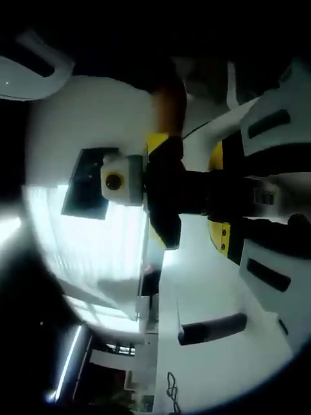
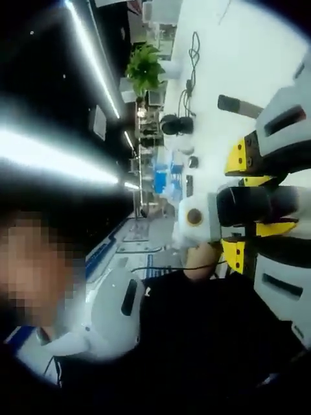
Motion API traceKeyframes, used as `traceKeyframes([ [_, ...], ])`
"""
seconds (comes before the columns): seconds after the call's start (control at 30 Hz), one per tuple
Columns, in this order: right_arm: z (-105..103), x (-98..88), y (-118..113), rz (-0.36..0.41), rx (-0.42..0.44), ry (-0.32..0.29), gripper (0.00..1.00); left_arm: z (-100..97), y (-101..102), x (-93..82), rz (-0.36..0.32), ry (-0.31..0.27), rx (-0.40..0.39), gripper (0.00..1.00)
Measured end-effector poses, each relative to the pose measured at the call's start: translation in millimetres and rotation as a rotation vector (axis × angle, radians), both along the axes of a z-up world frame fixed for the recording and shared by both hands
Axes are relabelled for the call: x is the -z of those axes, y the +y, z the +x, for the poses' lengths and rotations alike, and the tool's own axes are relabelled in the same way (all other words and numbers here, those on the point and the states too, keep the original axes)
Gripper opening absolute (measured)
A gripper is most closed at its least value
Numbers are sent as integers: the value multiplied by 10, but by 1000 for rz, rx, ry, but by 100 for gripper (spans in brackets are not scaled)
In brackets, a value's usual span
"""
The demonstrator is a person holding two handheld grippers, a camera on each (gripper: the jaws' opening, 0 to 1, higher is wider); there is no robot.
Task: Pick up cosmetic bottle twist off cap place on table pick up cap screw tight cap place on table
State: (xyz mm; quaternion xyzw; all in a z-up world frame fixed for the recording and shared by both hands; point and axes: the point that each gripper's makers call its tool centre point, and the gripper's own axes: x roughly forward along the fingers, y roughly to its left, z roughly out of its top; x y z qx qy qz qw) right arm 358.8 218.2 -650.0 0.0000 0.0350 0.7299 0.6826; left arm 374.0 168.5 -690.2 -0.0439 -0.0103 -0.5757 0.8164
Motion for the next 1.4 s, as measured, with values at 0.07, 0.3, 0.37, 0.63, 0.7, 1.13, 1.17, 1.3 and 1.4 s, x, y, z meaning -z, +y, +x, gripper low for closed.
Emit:
traceKeyframes([
  [0.07,-26,-23,27,20,-28,17,23,-4,-3,-1,0,2,1,14],
  [0.3,34,40,74,12,-13,-19,18,-2,-8,-2,-3,10,4,14],
  [0.37,42,43,70,14,-4,-16,18,3,-9,-3,-3,11,2,14],
  [0.63,84,49,89,-19,113,-55,17,45,13,0,2,-3,-28,14],
  [0.7,87,48,86,-17,155,-58,17,47,14,-1,2,-6,-32,14],
  [1.13,177,24,45,-14,473,-83,17,42,24,-3,11,-22,-44,14],
  [1.17,179,25,41,-8,498,-75,17,41,25,-3,12,-24,-45,14],
  [1.3,202,28,2,7,588,-56,17,41,23,-2,15,-28,-49,13],
  [1.4,236,29,-22,-8,674,-72,17,39,26,-5,18,-33,-54,13],
])
